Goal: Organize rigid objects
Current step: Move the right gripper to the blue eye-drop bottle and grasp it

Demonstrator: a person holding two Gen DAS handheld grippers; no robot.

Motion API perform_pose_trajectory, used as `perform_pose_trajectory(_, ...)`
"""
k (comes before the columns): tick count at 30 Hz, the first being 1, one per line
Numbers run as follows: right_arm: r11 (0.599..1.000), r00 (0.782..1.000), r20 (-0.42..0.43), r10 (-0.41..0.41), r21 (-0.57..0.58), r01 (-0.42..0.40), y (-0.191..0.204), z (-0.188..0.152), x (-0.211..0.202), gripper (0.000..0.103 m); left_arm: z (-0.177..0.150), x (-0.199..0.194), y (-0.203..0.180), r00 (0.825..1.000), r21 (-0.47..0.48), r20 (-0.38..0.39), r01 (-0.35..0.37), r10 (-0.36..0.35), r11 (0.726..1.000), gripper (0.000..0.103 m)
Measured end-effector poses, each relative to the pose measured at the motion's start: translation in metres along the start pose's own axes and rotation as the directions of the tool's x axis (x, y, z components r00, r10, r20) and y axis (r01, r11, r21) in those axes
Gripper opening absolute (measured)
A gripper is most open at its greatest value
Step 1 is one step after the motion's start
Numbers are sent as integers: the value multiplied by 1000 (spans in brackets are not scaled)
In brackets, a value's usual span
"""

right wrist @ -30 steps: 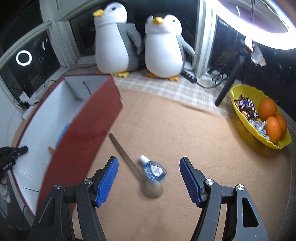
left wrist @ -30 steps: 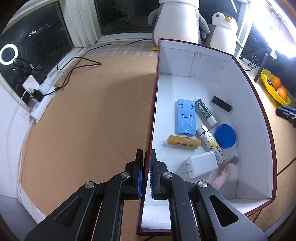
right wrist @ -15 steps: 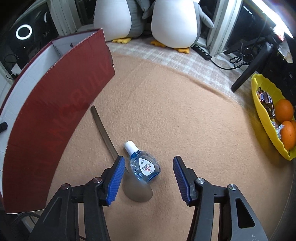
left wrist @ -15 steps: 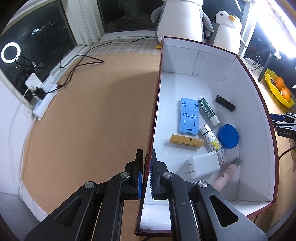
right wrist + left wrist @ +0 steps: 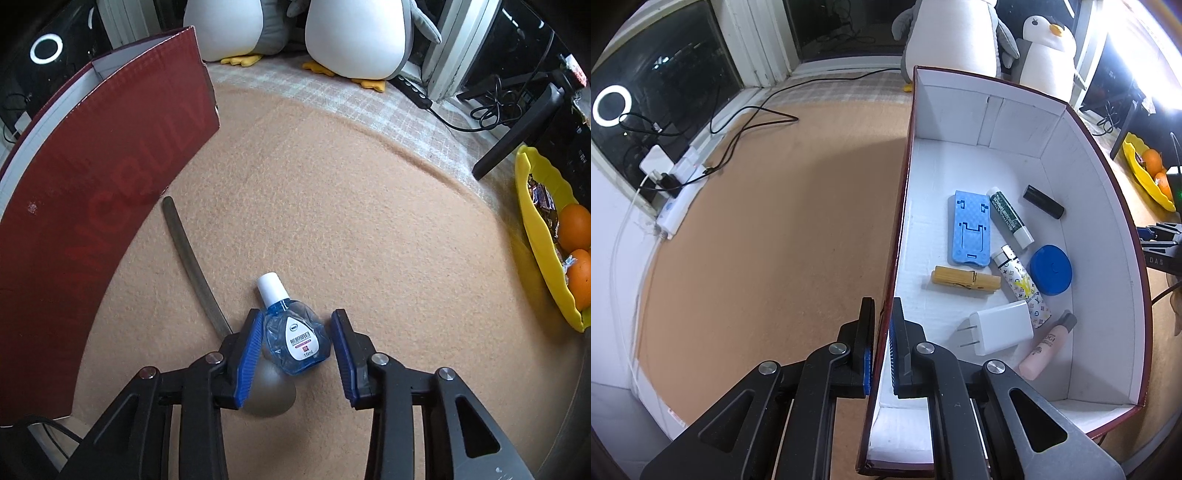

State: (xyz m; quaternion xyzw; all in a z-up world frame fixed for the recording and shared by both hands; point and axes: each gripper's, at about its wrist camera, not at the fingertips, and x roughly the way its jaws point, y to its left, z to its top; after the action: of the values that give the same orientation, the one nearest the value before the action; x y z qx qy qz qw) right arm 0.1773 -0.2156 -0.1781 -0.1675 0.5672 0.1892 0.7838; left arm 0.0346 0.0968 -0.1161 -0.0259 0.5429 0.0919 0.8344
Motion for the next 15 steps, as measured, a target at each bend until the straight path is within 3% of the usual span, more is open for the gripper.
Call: perform_pose_trajectory(15,997,997,68,-37,70,32,-5,1,-26,32,0,1,3,1000,-17,-2,25,-25,1000,7)
